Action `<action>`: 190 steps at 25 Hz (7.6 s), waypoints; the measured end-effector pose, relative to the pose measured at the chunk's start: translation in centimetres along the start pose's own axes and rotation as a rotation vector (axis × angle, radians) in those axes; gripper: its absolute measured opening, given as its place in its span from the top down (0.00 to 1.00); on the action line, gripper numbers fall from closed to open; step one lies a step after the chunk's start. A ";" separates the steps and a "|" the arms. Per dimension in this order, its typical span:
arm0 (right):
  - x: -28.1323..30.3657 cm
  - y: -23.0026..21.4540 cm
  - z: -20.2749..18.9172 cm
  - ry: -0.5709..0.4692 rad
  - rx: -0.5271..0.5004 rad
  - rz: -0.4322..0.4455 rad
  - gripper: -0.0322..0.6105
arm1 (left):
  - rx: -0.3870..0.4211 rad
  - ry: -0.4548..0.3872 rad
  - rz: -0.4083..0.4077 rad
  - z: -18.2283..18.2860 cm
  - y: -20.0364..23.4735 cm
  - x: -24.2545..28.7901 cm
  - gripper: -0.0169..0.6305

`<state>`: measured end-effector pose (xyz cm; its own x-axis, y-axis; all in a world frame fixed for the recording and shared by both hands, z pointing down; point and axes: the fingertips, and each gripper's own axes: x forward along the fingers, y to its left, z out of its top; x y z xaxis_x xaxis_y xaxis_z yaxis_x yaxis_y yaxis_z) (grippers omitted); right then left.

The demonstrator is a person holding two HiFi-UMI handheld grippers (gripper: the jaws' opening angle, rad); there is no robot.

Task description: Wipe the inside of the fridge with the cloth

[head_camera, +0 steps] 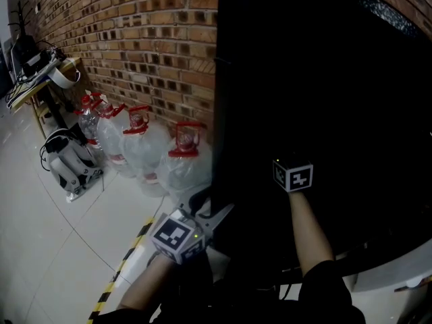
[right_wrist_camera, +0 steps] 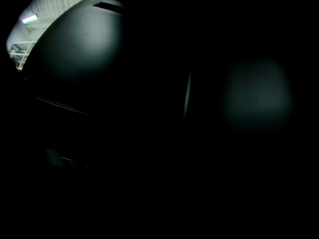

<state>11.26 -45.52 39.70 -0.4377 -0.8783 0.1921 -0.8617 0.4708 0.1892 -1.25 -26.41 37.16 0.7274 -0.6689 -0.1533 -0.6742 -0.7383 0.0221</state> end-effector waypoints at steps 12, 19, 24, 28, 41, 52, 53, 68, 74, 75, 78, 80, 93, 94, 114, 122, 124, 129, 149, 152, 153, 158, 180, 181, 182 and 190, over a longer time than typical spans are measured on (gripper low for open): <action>1.5 -1.9 1.3 0.036 -0.029 -0.096 0.83 | -0.017 0.006 0.006 -0.6 0.1 0.5 0.60; 1.7 -3.1 0.7 0.065 -0.016 -0.144 0.83 | -0.027 0.019 0.005 -0.5 -0.1 0.6 0.60; 1.4 -3.2 1.0 0.069 -0.020 -0.165 0.83 | -0.041 0.019 0.011 -0.2 0.1 0.7 0.60; -0.9 -1.7 -0.1 0.049 0.004 -0.126 0.83 | -0.022 0.065 -0.017 -0.8 -0.2 0.0 0.60; -13.5 12.3 2.1 -0.130 -0.189 0.391 0.83 | -0.043 0.070 -0.019 -0.6 -1.5 -2.5 0.59; -10.1 16.8 -4.1 0.184 -0.719 0.420 0.83 | -0.033 0.084 0.008 -0.6 -1.7 -3.0 0.59; -9.5 16.4 -4.4 0.194 -0.710 0.413 0.83 | -0.031 0.084 0.006 -0.6 -1.7 -3.0 0.59; -4.5 10.0 -6.6 0.297 -0.574 0.270 0.83 | 0.054 0.031 0.057 2.1 -1.2 -1.4 0.59; -3.1 8.6 -5.8 0.311 -0.542 0.250 0.83 | 0.131 -0.041 0.100 4.0 -0.4 0.0 0.59; -2.8 8.4 -5.7 0.315 -0.541 0.244 0.83 | 0.137 -0.042 0.100 4.1 -0.3 0.3 0.59; -1.8 7.5 -5.8 0.326 -0.526 0.210 0.83 | 0.109 -0.042 0.094 3.9 -0.2 0.7 0.64; -1.3 6.8 -5.8 0.334 -0.518 0.183 0.83 | 0.084 -0.049 0.093 3.9 -0.1 0.7 0.64; 1.4 2.3 -5.8 0.371 -0.475 0.057 0.83 | 0.060 -0.076 0.070 3.7 -0.3 0.6 0.64; 1.6 2.0 -5.9 0.377 -0.473 0.049 0.83 | 0.061 -0.075 0.069 3.7 -0.3 0.5 0.64; 3.2 -1.3 -5.7 0.414 -0.455 -0.116 0.83 | 0.043 -0.078 0.063 3.6 0.0 0.6 0.63; -0.9 -2.4 -2.5 0.276 -0.366 -0.193 0.83 | 0.032 -0.041 0.084 3.2 -0.1 0.6 0.65; -2.7 -3.2 1.5 0.195 -0.359 -0.226 0.83 | 0.037 -0.022 0.109 3.3 0.2 0.7 0.65; -7.1 -5.3 12.2 0.012 -0.339 -0.318 0.83 | 0.072 -0.051 0.118 5.3 0.0 0.8 0.64; -7.6 -8.7 33.2 -0.402 -0.137 -0.430 0.83 | 0.090 -0.146 -0.055 11.5 -1.0 2.2 0.56; -7.0 -9.4 33.2 -0.407 -0.154 -0.460 0.83 | 0.078 -0.176 -0.060 11.8 -0.9 2.3 0.56; -6.8 -9.6 33.1 -0.407 -0.160 -0.470 0.83 | 0.074 -0.188 -0.058 11.9 -0.8 2.3 0.56; -6.6 -10.1 32.7 -0.414 -0.218 -0.523 0.83 | 0.063 -0.195 -0.057 12.0 -0.8 2.4 0.55; -16.8 -18.0 28.3 -0.417 -0.106 -0.832 0.83 | 0.007 -0.230 -0.055 11.8 -0.5 2.2 0.56; -16.9 -18.1 28.2 -0.407 -0.122 -0.845 0.83 | 0.006 -0.231 -0.055 11.8 -0.5 2.2 0.56; -16.9 -18.1 28.0 -0.402 -0.130 -0.854 0.83 | 0.005 -0.233 -0.055 11.7 -0.5 2.2 0.56; -19.1 -19.5 26.8 -0.546 0.067 -0.918 0.83 | 0.002 -0.243 -0.061 11.8 -0.6 2.1 0.56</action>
<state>29.54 -40.12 6.50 0.3442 -0.8202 -0.4570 -0.9248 -0.3803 -0.0139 -0.82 -26.37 25.14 0.7145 -0.5826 -0.3873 -0.6307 -0.7760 0.0037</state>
